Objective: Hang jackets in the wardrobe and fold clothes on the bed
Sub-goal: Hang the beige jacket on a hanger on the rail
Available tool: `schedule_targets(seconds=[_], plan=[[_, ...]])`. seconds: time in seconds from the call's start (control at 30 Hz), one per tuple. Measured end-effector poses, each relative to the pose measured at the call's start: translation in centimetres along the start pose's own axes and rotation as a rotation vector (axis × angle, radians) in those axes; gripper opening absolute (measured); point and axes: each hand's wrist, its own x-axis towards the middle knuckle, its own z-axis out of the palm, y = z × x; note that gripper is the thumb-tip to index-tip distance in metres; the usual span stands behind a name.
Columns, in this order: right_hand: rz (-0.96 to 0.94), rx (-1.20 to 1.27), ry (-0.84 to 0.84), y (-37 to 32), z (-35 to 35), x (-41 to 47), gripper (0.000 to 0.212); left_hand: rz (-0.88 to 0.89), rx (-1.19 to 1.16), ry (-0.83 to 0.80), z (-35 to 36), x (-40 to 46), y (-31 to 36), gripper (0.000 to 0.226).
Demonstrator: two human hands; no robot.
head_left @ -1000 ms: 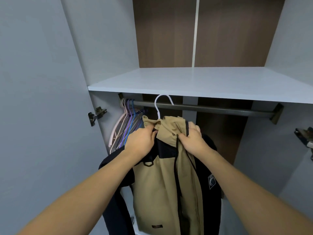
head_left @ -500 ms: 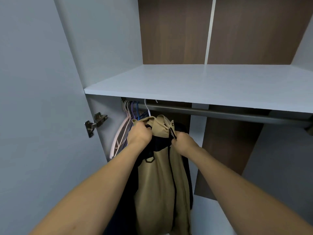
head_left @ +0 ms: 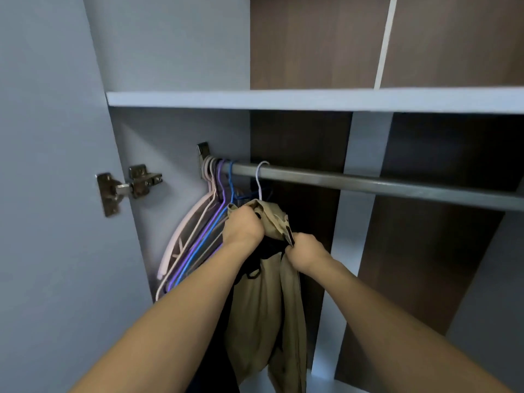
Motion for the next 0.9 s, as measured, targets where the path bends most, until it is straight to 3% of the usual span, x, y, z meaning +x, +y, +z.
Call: schedule_targets(seconds=[0.1, 0.27, 0.33, 0.4, 0.6, 0.77, 0.9], plan=[[-0.099, 0.016, 0.069, 2.1, 3.0, 2.0, 0.021, 0.153, 0.226, 0.176, 2.2, -0.1, -1.7, 0.024], [-0.213, 0.188, 0.225, 5.9, 8.9, 5.3, 0.044, 0.355, 0.739, 0.563, 5.6, -0.9, -4.3, 0.029], [-0.224, 0.256, 0.294, 8.2, 11.6, 6.4, 0.056, 0.424, 0.863, 0.727, 7.9, -1.3, -6.1, 0.044], [-0.219, 0.299, 0.340, 10.3, 14.1, 7.6, 0.065, 0.466, 0.928, 0.779, 10.5, -1.4, -8.1, 0.058], [-0.194, 0.423, 0.346, 15.9, 23.2, 9.4, 0.057, 0.571, 1.040, 0.677, 20.3, -3.7, -14.3, 0.066], [-0.176, 0.454, 0.286, 19.1, 29.3, 9.5, 0.075, 0.647, 1.059, 0.438, 27.5, -5.6, -19.7, 0.065], [-0.153, 0.420, 0.331, 21.1, 32.6, 9.5, 0.088, 0.618, 1.055, 0.273, 32.1, -7.1, -23.5, 0.066]])
